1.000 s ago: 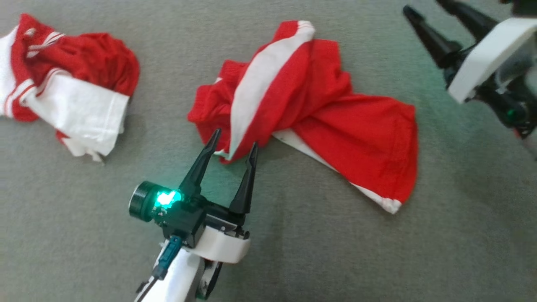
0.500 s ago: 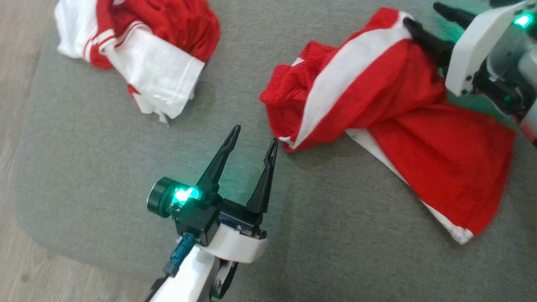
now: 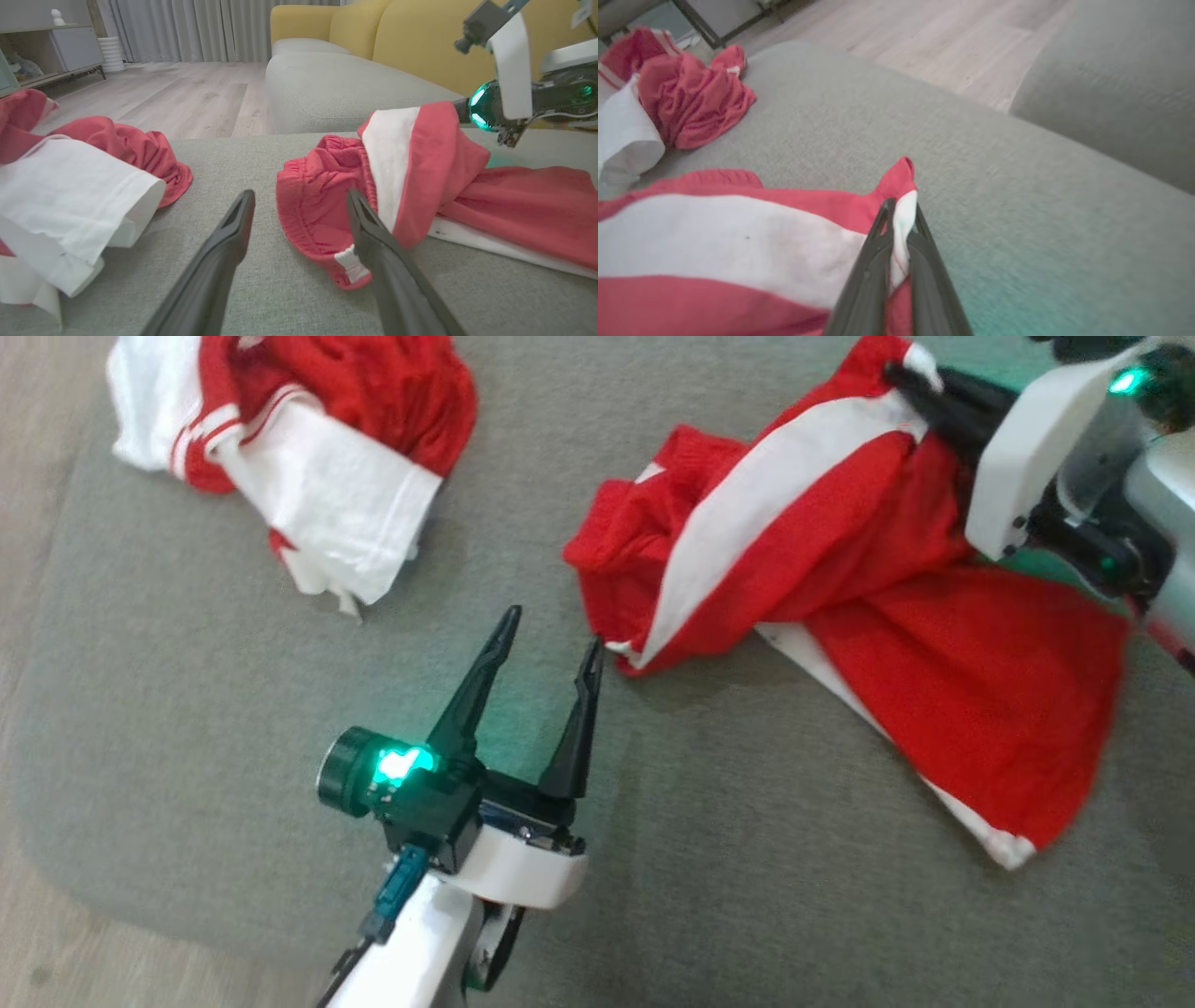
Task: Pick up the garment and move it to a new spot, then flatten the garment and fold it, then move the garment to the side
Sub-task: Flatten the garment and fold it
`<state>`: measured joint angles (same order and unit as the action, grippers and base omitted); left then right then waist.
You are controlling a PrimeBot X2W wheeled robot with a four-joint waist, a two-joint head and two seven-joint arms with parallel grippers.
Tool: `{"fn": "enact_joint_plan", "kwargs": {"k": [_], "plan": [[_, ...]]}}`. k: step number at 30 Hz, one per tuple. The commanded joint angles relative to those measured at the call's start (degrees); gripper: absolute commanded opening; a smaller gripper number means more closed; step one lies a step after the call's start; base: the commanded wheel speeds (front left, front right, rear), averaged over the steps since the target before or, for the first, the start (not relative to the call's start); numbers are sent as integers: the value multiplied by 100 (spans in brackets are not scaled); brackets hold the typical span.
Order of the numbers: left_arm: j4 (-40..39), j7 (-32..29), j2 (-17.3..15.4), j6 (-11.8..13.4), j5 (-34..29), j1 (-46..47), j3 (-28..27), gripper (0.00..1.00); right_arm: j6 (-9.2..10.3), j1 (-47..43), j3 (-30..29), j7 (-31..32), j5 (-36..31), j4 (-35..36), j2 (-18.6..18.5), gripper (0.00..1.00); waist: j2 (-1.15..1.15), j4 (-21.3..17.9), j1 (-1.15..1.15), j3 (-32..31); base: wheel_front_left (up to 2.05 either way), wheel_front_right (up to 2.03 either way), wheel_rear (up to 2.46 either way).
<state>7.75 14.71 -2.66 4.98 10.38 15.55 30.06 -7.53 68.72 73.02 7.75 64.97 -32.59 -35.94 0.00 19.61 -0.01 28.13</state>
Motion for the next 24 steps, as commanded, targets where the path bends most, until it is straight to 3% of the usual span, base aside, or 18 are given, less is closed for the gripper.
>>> {"fn": "enact_joint_plan", "kwargs": {"k": [1, 6, 15, 20, 23, 24], "plan": [[-104, 29, -34, -33, -96, 30, -271, 100, 4, 174, -84, -373, 6, 141, -118, 0, 0, -314, 1, -266, 0, 0, 0], [-97, 29, -143, -109, -210, -137, -490, 100, 4, 270, -185, -1196, 92, 386, -401, 0, 0, -950, 1, -672, 0, 0, 0], [-115, 29, -268, -374, -119, -407, -660, 100, 4, -880, -534, -1979, 385, 888, -1532, 0, 0, -2084, 1, -960, 0, 0, 0], [-8, 29, -302, -576, -204, -326, -470, 100, 4, -1851, -890, -2207, 552, 977, -1627, 0, 0, -2396, 1, -921, 0, 0, 0], [211, 5, -334, -816, -293, -114, -218, 100, 4, -2501, -1288, -2265, 590, 1000, -1374, 0, 0, -2605, 1, -902, 0, 0, 0], [413, -68, -346, -888, -378, 148, -118, 100, 4, -2836, -1668, -2270, 444, 993, -1132, 0, 0, -2731, 1, -893, 0, 0, 0]]}}
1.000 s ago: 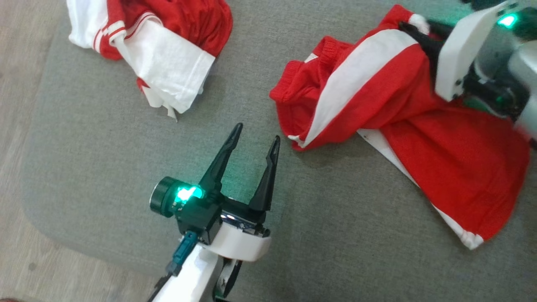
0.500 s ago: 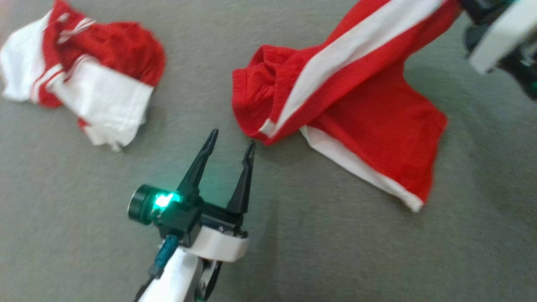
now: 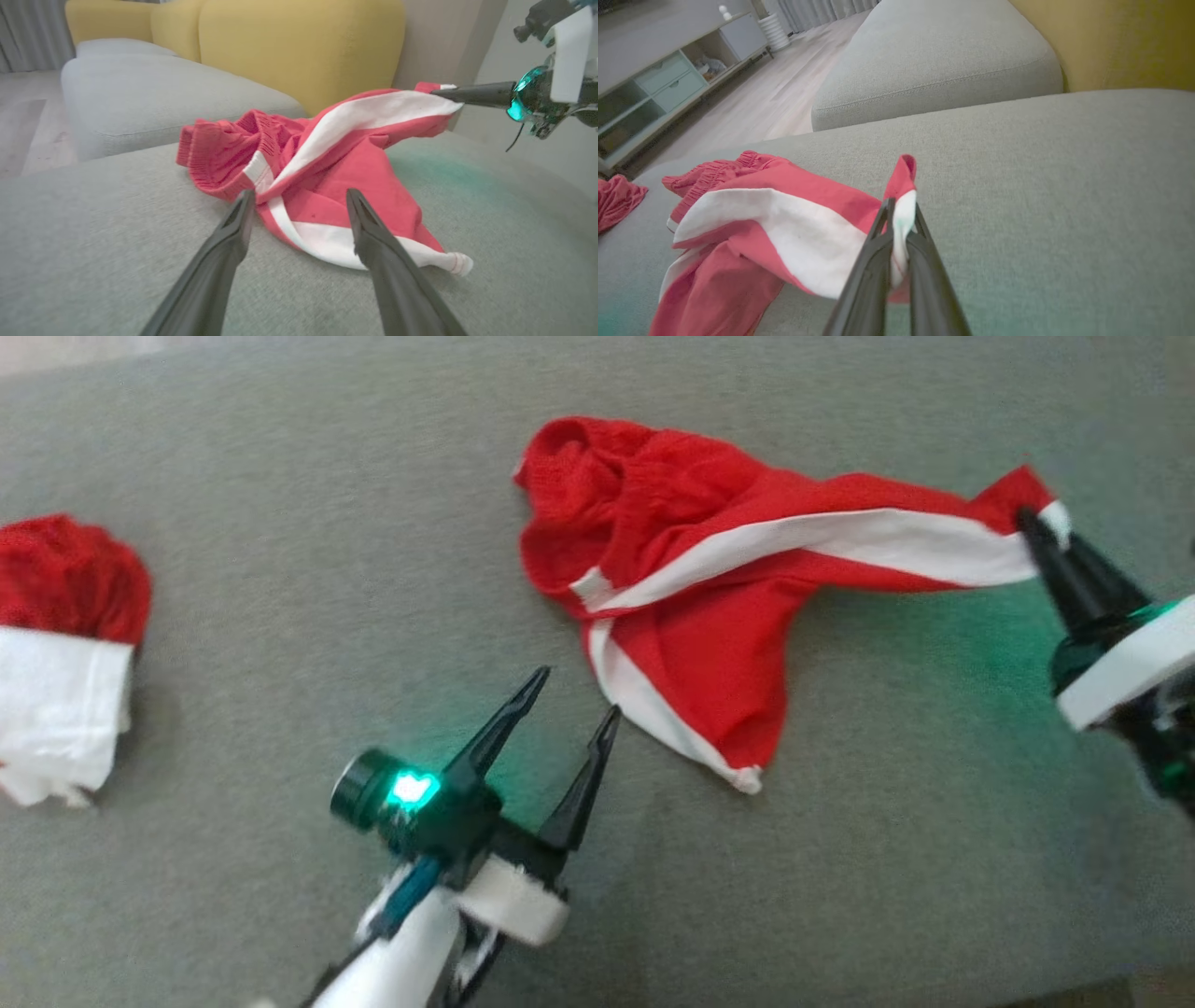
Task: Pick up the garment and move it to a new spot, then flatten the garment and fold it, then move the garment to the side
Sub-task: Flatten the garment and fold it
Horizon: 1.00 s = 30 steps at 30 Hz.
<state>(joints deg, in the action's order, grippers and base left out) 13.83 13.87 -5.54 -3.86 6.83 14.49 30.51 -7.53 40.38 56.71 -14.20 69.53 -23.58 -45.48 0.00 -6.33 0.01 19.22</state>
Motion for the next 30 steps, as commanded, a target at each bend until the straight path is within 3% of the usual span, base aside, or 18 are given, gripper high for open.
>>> {"fn": "enact_joint_plan", "kwargs": {"k": [1, 9, 13, 19, 20, 21, 22, 23, 30], "plan": [[-82, -37, -74, -27, -105, 425, -108, 100, 4, -159, -219, -76, -113, 86, -47, 0, 0, -193, -1, 5, 0, 0, 0], [1040, -517, -161, 130, -531, 1749, -156, 100, 4, -817, -919, -79, -934, 68, 749, 0, 0, -559, -1, 84, 0, 0, 0], [1579, -860, -328, 38, -562, 1964, -130, 100, 4, -851, -997, -61, -1143, 54, 936, 0, 0, -648, -1, 96, 0, 0, 0], [1787, -914, -423, -47, -439, 1985, -124, 100, 4, -902, -1131, 1, -1320, 37, 1062, 0, 0, -624, -1, 103, 0, 0, 0], [1790, -900, -427, -85, -412, 1986, -97, 80, 4, -916, -1154, 7, -1342, 38, 1075, 0, 0, -610, -1, 106, 0, 0, 0], [1785, -871, -430, -126, -385, 1993, -59, 35, 4, -929, -1180, 15, -1361, 41, 1084, 0, 0, -596, -1, 112, 0, 0, 0], [1772, -819, -430, -172, -349, 2002, -14, 12, 4, -941, -1209, 24, -1377, 44, 1091, 0, 0, -579, -1, 118, 0, 0, 0], [1764, -777, -429, -216, -311, 2016, 44, 0, 4, -953, -1238, 33, -1390, 50, 1094, 0, 0, -563, -1, 124, 0, 0, 0], [1555, -527, -408, -350, 260, 2257, 314, 0, 4, -937, -1593, 35, -1536, 136, 1004, 0, 0, -486, -1, 120, 0, 0, 0]]}}
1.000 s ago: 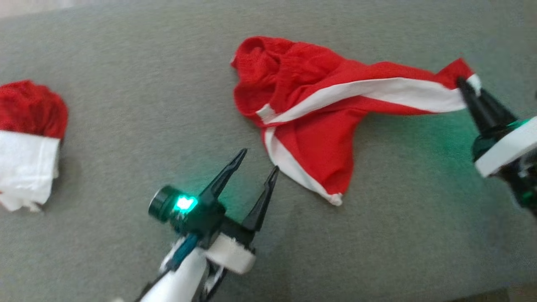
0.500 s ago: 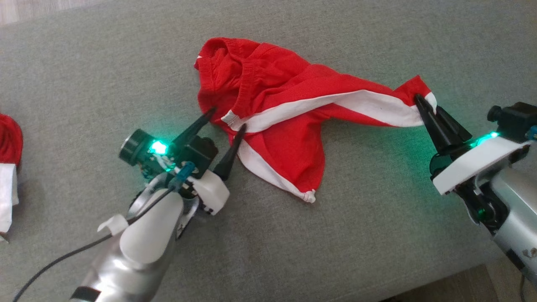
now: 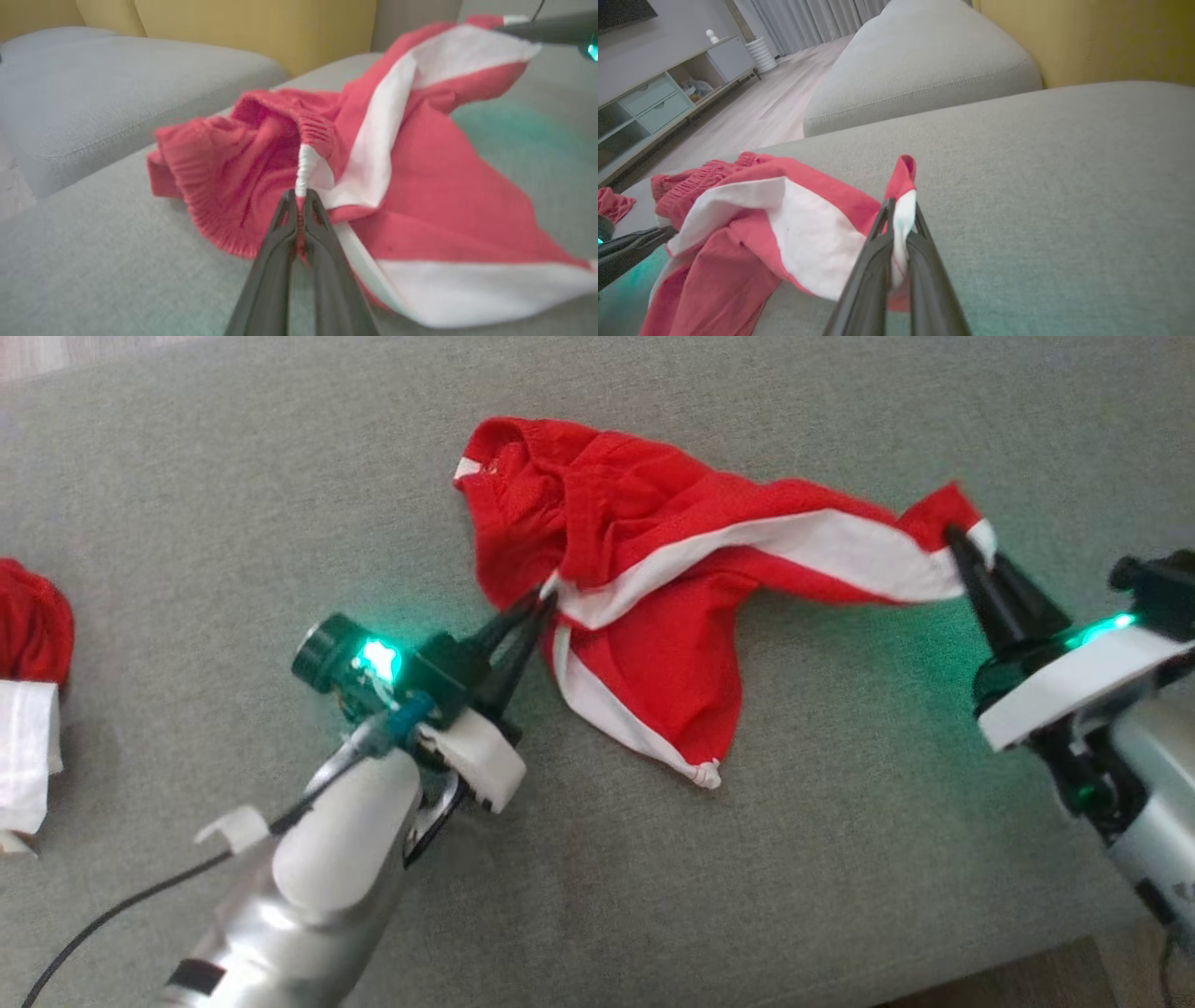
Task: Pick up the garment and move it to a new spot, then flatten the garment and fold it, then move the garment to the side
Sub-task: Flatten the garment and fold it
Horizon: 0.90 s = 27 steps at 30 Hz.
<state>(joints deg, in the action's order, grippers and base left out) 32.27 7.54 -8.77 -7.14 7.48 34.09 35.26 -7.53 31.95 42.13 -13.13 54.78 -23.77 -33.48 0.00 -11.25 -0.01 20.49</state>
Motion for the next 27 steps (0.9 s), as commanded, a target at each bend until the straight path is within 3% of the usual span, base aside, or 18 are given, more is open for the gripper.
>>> {"fn": "enact_joint_plan", "kwargs": {"k": [1, 5, 6, 11, 14, 19, 23, 27], "plan": [[-398, 134, -67, -28, 424, 338, -166, 0, 4, -54, -251, -91, -90, 197, -209, 0, 0, 6, 1, -5, 0, 0, 0], [-1115, 18, -319, -32, 1527, 927, 45, 0, 4, 354, -902, -146, -336, 314, -256, 0, 0, 0, 1, 64, 0, 0, 0], [-1115, 18, -319, -32, 1527, 927, 45, 0, 4, 354, -902, -146, -336, 314, -256, 0, 0, 0, 1, 64, 0, 0, 0], [-1634, -380, -685, -34, 2790, 2388, -80, 0, 4, 1315, -1605, -85, -704, 263, -209, 0, 0, -6, 1, 269, 0, 0, 0], [-1445, -360, -743, -34, 3078, 3369, -248, 0, 4, 2048, -1925, -20, -1015, 144, -102, 0, 0, -31, 1, 438, 0, 0, 0], [-1146, 195, -578, -34, 3126, 4495, -216, 0, 4, 2925, -2520, -82, -1596, -37, 68, 0, 0, 20, 1, 611, 0, 0, 0], [-1166, 515, -616, -35, 3286, 4415, 23, 0, 4, 2820, -2785, -90, -1838, 17, 207, 0, 0, 120, 1, 591, 0, 0, 0], [-1518, 648, -890, -35, 3361, 3409, 419, 0, 4, 1907, -2803, 53, -1879, 255, 318, 0, 0, 224, 1, 550, 0, 0, 0]]}}
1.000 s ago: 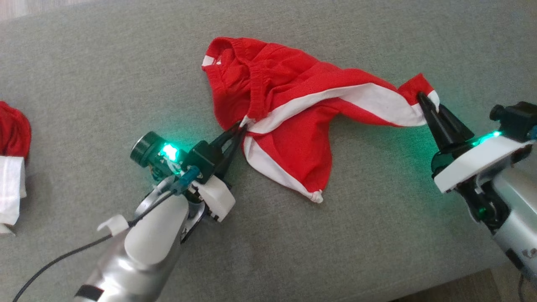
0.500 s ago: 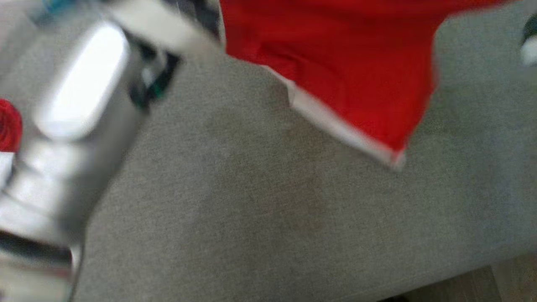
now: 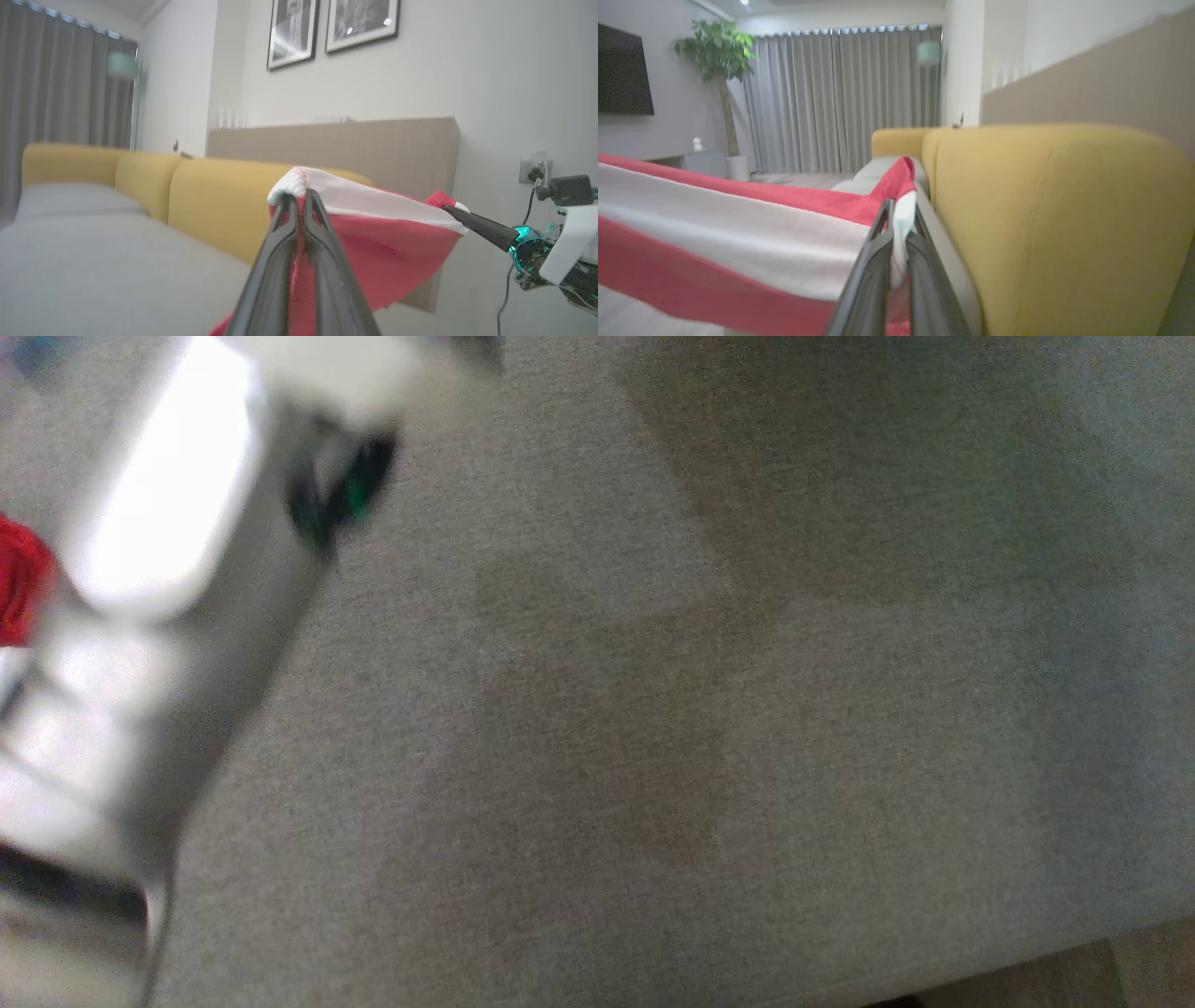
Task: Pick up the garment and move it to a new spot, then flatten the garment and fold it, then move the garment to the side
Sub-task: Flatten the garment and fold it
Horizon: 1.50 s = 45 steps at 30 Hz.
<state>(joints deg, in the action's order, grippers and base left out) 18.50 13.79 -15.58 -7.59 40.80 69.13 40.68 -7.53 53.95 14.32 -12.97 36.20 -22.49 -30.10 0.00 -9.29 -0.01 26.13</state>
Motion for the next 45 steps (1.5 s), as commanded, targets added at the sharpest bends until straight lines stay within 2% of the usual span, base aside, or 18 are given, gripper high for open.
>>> {"fn": "enact_joint_plan", "kwargs": {"k": [1, 7, 12, 16, 19, 24, 30, 36, 44, 45], "plan": [[-241, 45, -266, 10, 54, -432, -48, 0, 4, -606, -27, 90, -2, 199, 11, 0, 0, 61, 1, -21, 0, 0, 0], [-680, 109, -484, 95, 188, -2717, 293, 0, 4, -2514, -256, 158, 40, 645, 304, 0, 0, 122, 1, -153, 0, 0, 0], [-1360, 118, -571, 375, 327, -4369, 102, 0, 4, -4000, -867, 42, -193, 1262, 520, 0, 0, 110, 1, -421, 0, 0, 0], [-1967, 119, -705, 568, 309, -5215, 40, 0, 4, -5007, -1364, 70, -626, 2002, 796, 0, 0, 74, 1, -621, 0, 0, 0], [-2299, 113, -755, 629, 283, -5391, 80, 0, 4, -5352, -1585, 301, -797, 2507, 999, 0, 0, 60, 1, -713, 0, 0, 0], [-2391, 28, -678, 688, 232, -5172, 75, 0, 4, -5251, -1731, 639, -913, 2746, 1186, 0, 0, 61, 1, -699, 0, 0, 0], [-1949, -197, -255, 609, 336, -4393, 34, 0, 4, -4565, -1604, 967, -991, 2471, 1209, 0, 0, 172, 1, -407, 0, 0, 0], [-1058, -236, 186, 396, 419, -3342, -109, 0, 4, -3286, -1275, 1151, -1113, 1561, 1005, 0, 0, 285, 1, -71, 0, 0, 0], [25, -195, 477, 147, 453, -2400, -88, 0, 4, -2050, -873, 1124, -1081, 293, 926, 0, 0, 331, 1, 216, 0, 0, 0], [143, -179, 497, 123, 453, -2310, -71, 0, 4, -1917, -812, 1053, -1046, 125, 925, 4, 0, 334, 1, 255, 0, 0, 0]]}}
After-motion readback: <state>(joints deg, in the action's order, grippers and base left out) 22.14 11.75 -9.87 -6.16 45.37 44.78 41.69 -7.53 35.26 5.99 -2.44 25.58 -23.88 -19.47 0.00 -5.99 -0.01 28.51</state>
